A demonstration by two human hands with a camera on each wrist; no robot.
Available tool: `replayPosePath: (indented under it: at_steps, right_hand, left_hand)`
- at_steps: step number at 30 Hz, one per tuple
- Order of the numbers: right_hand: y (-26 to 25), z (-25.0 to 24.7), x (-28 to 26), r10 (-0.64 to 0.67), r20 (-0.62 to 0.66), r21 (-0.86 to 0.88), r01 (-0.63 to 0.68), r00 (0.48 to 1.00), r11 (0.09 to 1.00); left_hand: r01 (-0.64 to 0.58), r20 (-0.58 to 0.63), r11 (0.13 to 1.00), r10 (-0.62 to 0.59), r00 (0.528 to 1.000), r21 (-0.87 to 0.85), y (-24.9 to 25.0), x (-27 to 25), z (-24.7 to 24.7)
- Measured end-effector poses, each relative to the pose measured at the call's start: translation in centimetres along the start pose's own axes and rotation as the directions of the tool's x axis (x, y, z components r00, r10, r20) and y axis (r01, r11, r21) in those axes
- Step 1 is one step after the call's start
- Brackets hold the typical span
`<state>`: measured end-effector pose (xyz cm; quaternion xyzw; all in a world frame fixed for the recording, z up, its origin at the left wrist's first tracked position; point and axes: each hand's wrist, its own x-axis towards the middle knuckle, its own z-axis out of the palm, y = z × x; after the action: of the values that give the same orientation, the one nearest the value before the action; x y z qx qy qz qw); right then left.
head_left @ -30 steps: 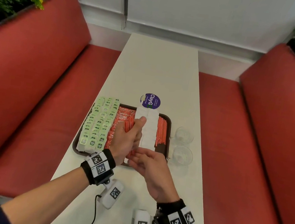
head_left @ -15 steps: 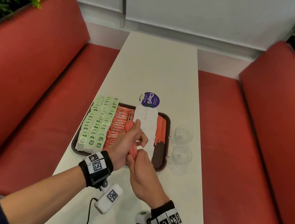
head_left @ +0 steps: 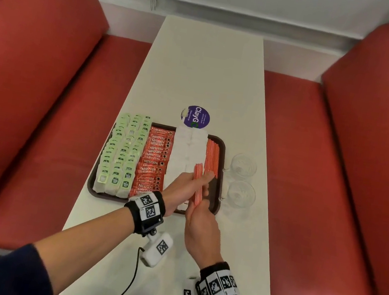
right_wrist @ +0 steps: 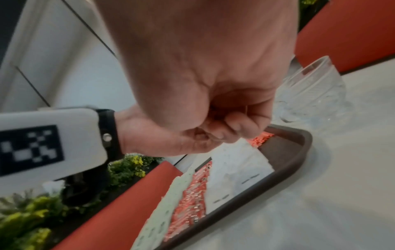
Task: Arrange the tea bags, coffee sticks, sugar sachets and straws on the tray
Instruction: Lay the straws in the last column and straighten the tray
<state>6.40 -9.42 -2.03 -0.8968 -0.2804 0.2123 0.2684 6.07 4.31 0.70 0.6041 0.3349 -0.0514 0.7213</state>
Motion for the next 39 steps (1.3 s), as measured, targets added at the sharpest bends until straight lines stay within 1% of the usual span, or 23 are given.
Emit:
replayPosePath:
  at_steps: [2,3,4,5,6,7,8,10,13,16,18,21,22,24,27,31,33,35,37,39]
  right_hand:
    - [1.1,0.2,0.9,0.069,-0.069,-0.127,-0.077,0.995,0.989]
    - [1.5,0.1,1.3,0.093,-0.077,-0.163,-0.105,0.993,0.981]
    - [1.9,0.4,1.9,0.161,-0.073,-0.180,-0.172,0.984,0.969]
    - [2.6,1.1,2.8,0.222,-0.106,-0.155,-0.237,0.969,0.959]
    - [3.4,2.1,3.6,0.228,-0.142,-0.179,-0.252,0.963,0.951]
    - [3.9,2.9,4.4,0.221,-0.176,-0.217,-0.257,0.959,0.942]
    - [4.1,3.2,5.2,0.242,-0.170,-0.214,-0.276,0.955,0.937]
    - [3.8,3.3,6.7,0.288,-0.138,-0.158,-0.308,0.948,0.938]
    - [4.1,3.6,8.1,0.280,-0.125,-0.107,-0.293,0.952,0.950]
    - [4.5,4.1,8.9,0.298,-0.124,-0.101,-0.311,0.946,0.945]
    - [4.5,4.1,9.0,0.319,-0.092,-0.100,-0.327,0.943,0.940]
    - [4.2,4.1,8.6,0.359,-0.070,-0.180,-0.365,0.931,0.913]
    - [4.2,4.1,8.5,0.342,-0.083,-0.210,-0.352,0.936,0.912]
    - [4.4,4.1,8.3,0.288,-0.132,-0.276,-0.314,0.949,0.908]
    - [4.4,3.9,7.5,0.218,-0.246,-0.366,-0.299,0.944,0.881]
    - [4.6,3.1,6.8,0.114,-0.303,-0.470,-0.252,0.946,0.846]
    - [4.7,2.9,6.8,0.038,-0.372,-0.489,-0.230,0.928,0.841]
    - [4.7,2.8,6.8,-0.004,-0.423,-0.466,-0.214,0.906,0.859]
    - [4.7,2.7,6.7,-0.009,-0.420,-0.437,-0.194,0.907,0.878]
    - [4.8,2.6,6.5,-0.016,-0.364,-0.416,-0.147,0.931,0.898]
  left_hand:
    - [-0.001,-0.053,0.992,0.007,0.999,0.123,-0.3,0.8,0.1]
    - [-0.006,-0.085,0.981,0.023,0.996,0.193,-0.3,1.1,0.0]
    - [-0.016,-0.106,0.969,0.044,0.993,0.248,-0.3,1.3,0.1]
    - [-0.034,-0.110,0.954,0.069,0.991,0.297,-0.5,1.7,0.2]
    - [-0.063,-0.100,0.937,0.103,0.990,0.343,-0.6,2.2,0.2]
    - [-0.092,-0.081,0.912,0.136,0.987,0.400,-0.8,2.8,0.1]
    - [-0.124,-0.057,0.876,0.169,0.984,0.465,-1.0,3.4,0.0]
    - [-0.183,0.008,0.778,0.224,0.975,0.601,-1.4,4.7,-0.2]
    - [-0.241,0.114,0.637,0.234,0.966,0.732,-1.8,6.2,-0.3]
    - [-0.272,0.194,0.501,0.202,0.960,0.821,-2.1,7.5,-0.3]
    - [-0.291,0.226,0.423,0.197,0.954,0.858,-2.1,8.1,-0.3]
    - [-0.320,0.262,0.354,0.203,0.943,0.879,-2.2,8.4,-0.3]
    - [-0.330,0.270,0.339,0.212,0.939,0.881,-2.3,8.5,-0.3]
    - [-0.338,0.277,0.330,0.218,0.936,0.881,-2.5,8.6,-0.2]
    - [-0.343,0.280,0.345,0.222,0.934,0.874,-2.6,8.6,-0.1]
    - [-0.374,0.281,0.378,0.278,0.919,0.847,-2.4,8.4,0.2]
    - [-0.369,0.269,0.385,0.289,0.919,0.846,-2.1,8.2,0.3]
    - [-0.340,0.241,0.397,0.279,0.930,0.853,-2.1,8.2,0.4]
    - [-0.310,0.209,0.413,0.273,0.939,0.856,-1.9,8.1,0.5]
    - [-0.295,0.191,0.446,0.265,0.945,0.845,-1.8,8.0,0.5]
